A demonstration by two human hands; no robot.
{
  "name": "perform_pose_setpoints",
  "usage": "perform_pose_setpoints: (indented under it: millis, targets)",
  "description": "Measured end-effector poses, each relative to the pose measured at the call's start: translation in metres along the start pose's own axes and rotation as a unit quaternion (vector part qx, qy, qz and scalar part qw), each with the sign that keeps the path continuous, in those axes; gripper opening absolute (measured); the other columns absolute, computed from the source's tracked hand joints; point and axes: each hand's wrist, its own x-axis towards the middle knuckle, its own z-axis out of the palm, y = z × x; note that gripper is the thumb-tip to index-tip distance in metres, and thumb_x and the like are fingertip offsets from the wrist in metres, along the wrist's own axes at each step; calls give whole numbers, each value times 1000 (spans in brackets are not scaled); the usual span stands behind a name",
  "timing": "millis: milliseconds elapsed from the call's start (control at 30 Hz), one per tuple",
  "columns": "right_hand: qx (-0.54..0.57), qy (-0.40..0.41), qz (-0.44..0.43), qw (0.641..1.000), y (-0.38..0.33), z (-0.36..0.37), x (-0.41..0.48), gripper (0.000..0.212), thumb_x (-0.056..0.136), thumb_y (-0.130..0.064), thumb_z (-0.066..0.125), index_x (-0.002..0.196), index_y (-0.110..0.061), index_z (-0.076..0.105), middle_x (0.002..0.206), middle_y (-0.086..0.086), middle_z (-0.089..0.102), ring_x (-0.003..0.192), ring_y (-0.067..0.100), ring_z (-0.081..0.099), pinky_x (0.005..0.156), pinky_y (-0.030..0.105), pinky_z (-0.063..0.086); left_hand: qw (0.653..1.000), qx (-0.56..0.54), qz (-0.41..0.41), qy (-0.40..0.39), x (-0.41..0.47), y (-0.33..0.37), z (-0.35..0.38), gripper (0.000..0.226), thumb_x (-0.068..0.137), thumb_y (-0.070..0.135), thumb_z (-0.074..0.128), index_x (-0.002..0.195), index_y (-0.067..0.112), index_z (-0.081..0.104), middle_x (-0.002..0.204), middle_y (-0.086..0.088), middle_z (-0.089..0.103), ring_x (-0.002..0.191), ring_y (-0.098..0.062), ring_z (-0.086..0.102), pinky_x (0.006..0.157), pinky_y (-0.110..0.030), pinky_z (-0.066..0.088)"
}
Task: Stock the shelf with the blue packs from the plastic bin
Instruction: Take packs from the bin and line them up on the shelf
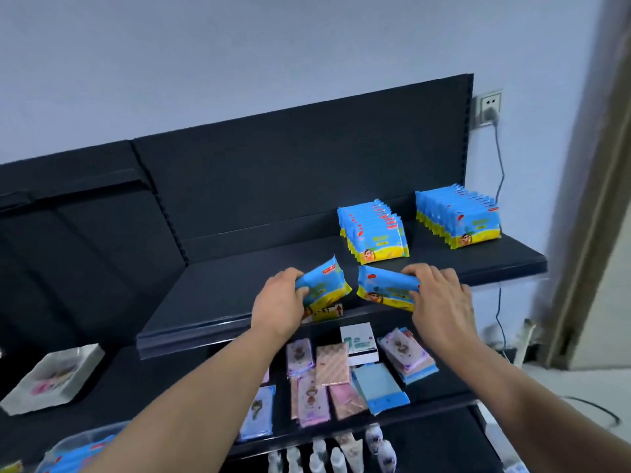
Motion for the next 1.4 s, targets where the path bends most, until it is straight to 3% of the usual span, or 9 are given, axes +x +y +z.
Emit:
perform_pose_setpoints:
  millis: [367,667,900,1067,1267,1333,1400]
  targets:
    - [-20,18,46,999,71,0,63,37,85,-8,60,114,-30,54,104,-9,58,102,19,40,79,33,27,993,-15,98,-65,117,79,80,27,96,31,49,121,22,54,114,-1,60,109,-20,48,88,-38,44]
    - [-41,-15,22,999,95,24,116,33,86,-14,59,112,-33,51,109,-15,55,105,15,39,78,31,25,979,65,177,-74,169,104,134,19,94,39,50,106,25,56,111,7,63,110,-20,41,88,-37,32]
    - [-20,-96,-40,994,106,52,144,32,91,-19,55,117,-35,46,115,-18,52,109,14,37,91,34,30,983,91,155,-42,197,104,142,32,86,51,59,114,34,61,115,10,52,114,-16,37,95,-34,31]
    - [-5,-155,-107,982,104,76,171,33,92,-20,54,121,-32,45,119,-13,53,115,15,37,89,33,32,991,39,124,-33,202,96,143,37,80,49,68,110,32,58,113,12,50,112,-14,39,93,-32,35]
    - [14,-131,-139,981,100,102,189,40,90,-22,60,127,-33,50,126,-7,45,118,19,36,92,35,35,993,-106,-12,60,188,66,133,15,98,26,45,108,21,56,111,6,56,102,-15,52,85,-35,46]
    - [19,-128,-147,981,98,107,191,42,86,-23,66,125,-34,54,132,-2,43,121,22,36,92,39,37,983,-174,-54,37,177,59,133,17,97,35,47,107,24,54,108,8,58,96,-11,55,84,-31,47]
    - [27,-132,-156,978,97,110,190,46,81,-25,72,123,-34,56,136,2,42,124,26,37,91,45,39,971,-224,-77,-18,165,55,136,43,85,55,54,117,26,51,114,8,59,98,-5,56,90,-30,47]
